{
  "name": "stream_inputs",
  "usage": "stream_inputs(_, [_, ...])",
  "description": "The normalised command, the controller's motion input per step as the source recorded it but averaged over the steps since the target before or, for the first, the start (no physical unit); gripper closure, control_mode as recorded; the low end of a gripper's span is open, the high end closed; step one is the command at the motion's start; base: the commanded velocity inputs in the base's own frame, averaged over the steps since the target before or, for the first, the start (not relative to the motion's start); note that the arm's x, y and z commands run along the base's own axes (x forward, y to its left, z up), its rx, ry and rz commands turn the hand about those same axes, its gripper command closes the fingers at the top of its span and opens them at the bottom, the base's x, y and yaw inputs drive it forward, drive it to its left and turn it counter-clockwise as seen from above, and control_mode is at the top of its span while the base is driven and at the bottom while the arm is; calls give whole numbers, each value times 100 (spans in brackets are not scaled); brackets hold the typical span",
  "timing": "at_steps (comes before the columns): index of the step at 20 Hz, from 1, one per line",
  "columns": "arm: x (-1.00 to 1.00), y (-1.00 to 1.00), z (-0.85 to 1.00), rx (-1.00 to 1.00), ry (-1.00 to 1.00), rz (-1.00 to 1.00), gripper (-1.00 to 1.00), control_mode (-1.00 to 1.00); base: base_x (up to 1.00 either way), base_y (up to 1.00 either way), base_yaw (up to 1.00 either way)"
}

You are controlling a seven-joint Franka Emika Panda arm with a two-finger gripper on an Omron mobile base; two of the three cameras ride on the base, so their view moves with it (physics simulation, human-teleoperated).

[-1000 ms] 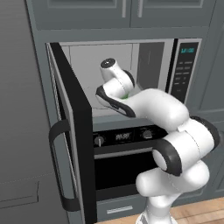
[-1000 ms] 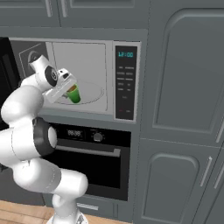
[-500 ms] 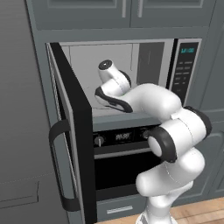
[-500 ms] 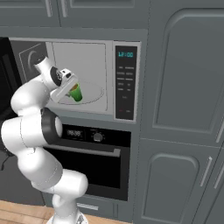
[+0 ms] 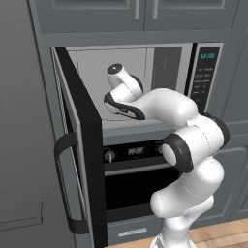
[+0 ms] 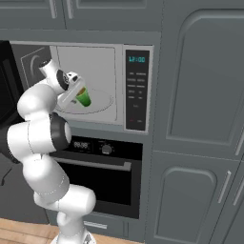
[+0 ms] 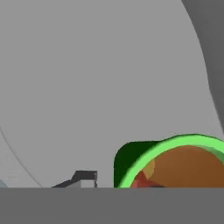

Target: Place the microwavable item in the microwave. Then, close the microwave door and press the start button.

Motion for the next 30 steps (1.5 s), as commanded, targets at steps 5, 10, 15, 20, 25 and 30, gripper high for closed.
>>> stream_inputs(5, [0, -1, 3, -2, -5, 7, -100, -100, 0, 0, 0])
stream_inputs(10, [0, -8, 36, -3, -14, 5, -100, -100, 0, 0, 0])
stream_inputs(15, [4, -8, 41, -5, -14, 4, -100, -100, 0, 0, 0])
stream_inputs(20, [20, -13, 7, -1, -8, 6, -100, -100, 0, 0, 0])
stream_inputs(25, [35, -18, 0, 0, -6, 7, -100, -100, 0, 0, 0])
stream_inputs(30, [19, -18, 0, 0, -8, 8, -100, -100, 0, 0, 0])
